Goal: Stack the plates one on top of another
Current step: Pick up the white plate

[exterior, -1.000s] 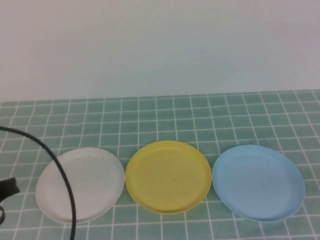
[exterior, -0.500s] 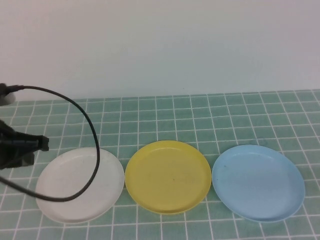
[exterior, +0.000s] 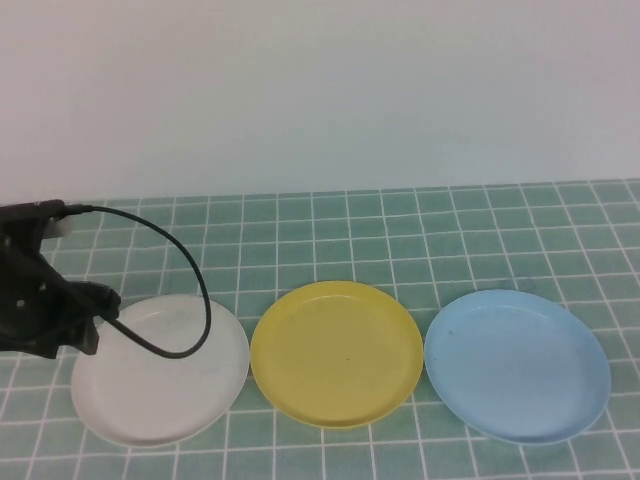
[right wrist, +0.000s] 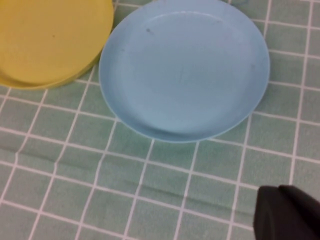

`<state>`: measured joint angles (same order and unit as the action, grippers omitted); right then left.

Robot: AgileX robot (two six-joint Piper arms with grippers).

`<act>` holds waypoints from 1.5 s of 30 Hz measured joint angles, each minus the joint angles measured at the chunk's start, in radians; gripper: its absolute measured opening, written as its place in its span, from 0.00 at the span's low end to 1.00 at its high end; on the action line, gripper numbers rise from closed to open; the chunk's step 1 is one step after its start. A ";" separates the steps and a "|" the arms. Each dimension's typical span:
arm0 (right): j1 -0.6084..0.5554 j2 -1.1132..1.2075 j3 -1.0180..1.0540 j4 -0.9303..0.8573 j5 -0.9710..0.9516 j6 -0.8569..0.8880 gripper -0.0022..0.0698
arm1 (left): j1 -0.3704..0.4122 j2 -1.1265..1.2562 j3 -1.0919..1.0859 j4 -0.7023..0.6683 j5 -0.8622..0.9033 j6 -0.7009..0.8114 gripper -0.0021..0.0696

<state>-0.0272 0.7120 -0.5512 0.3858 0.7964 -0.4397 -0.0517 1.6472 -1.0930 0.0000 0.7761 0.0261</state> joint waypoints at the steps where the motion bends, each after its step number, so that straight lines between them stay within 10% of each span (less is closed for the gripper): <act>1: 0.000 0.000 0.000 0.002 0.008 -0.008 0.03 | 0.000 0.012 0.000 0.000 -0.005 -0.018 0.45; 32: 0.000 0.000 -0.001 0.028 0.093 -0.034 0.03 | 0.000 0.194 0.000 0.053 -0.052 -0.109 0.43; 45: 0.000 0.000 -0.001 0.028 0.094 -0.034 0.03 | 0.000 0.194 0.000 0.053 -0.039 -0.123 0.03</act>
<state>-0.0272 0.7120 -0.5519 0.4137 0.8908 -0.4738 -0.0517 1.8411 -1.0930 0.0535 0.7368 -0.0973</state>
